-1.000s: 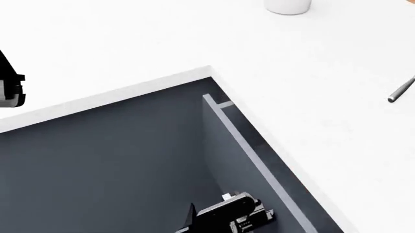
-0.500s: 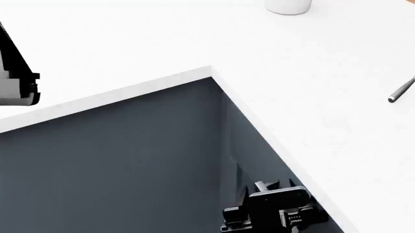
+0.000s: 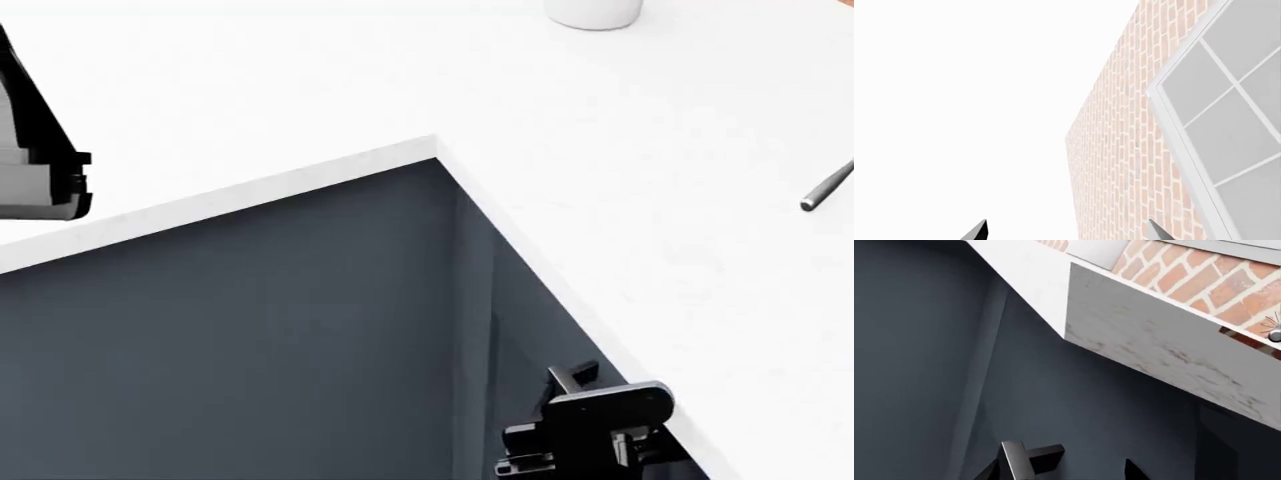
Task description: Close the left drawer.
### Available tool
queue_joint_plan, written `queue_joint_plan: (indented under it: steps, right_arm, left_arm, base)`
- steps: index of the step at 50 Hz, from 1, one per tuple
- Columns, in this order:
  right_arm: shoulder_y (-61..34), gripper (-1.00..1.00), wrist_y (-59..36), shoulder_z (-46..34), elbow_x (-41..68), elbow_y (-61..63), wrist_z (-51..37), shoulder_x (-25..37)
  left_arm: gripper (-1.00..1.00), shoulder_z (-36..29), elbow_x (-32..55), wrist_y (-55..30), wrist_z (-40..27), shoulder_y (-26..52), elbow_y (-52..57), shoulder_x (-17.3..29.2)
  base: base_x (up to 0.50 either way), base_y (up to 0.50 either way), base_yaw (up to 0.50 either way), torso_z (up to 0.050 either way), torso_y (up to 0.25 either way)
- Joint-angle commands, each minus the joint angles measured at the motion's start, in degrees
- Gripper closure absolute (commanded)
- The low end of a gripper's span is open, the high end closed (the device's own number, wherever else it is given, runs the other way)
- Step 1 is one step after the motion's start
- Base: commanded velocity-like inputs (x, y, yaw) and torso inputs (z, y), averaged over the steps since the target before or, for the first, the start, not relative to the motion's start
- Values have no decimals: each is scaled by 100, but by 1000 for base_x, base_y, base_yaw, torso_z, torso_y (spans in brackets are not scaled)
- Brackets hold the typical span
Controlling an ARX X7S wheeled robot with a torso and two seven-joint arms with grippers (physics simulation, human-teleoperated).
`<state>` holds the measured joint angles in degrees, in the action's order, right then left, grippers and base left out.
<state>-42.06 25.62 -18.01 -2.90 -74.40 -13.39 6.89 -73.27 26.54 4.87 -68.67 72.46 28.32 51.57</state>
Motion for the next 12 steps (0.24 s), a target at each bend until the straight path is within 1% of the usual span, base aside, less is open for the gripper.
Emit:
queue_joint_plan:
  steps: [1,3,5,7,8,11,12]
  right_arm:
    - [-140,-100,155,944,247,-59,-304,283]
    - [-139,-100,188,921,260,-59,-297,281]
    - [-182,-100,573,764,178,-59,-244,240]
    - [-201,-100,681,729,220,-59,-167,219]
    - [-262,-100,981,593,141,-58,-60,149]
    - [-403,-100,1311,448,123,-55,151,4]
    - [-457,-100,1490,382,117,21,356,-112]
  left_arm:
    - [-100,25,-8,-6,32,-15,-28,-27]
    - [-100,30,-4,-2,38,-20,-31,-28]
    - [-100,36,-1,12,47,-27,-50,-44]
    - [-100,39,2,8,51,-30,-50,-49]
    - [-100,43,-1,0,46,-28,-48,-60]
    - [-100,40,-7,-20,49,-36,-42,-71]
    - [-100,37,-7,-19,51,-44,-40,-78]
  base:
    - [0,0,0,0,0]
    - [0,0,0,0,0]
    - [0,0,0,0,0]
    - [0,0,0,0,0]
    - [0,0,0,0,10]
    - [0,0,0,0,0]
    - [0,0,0,0,11]
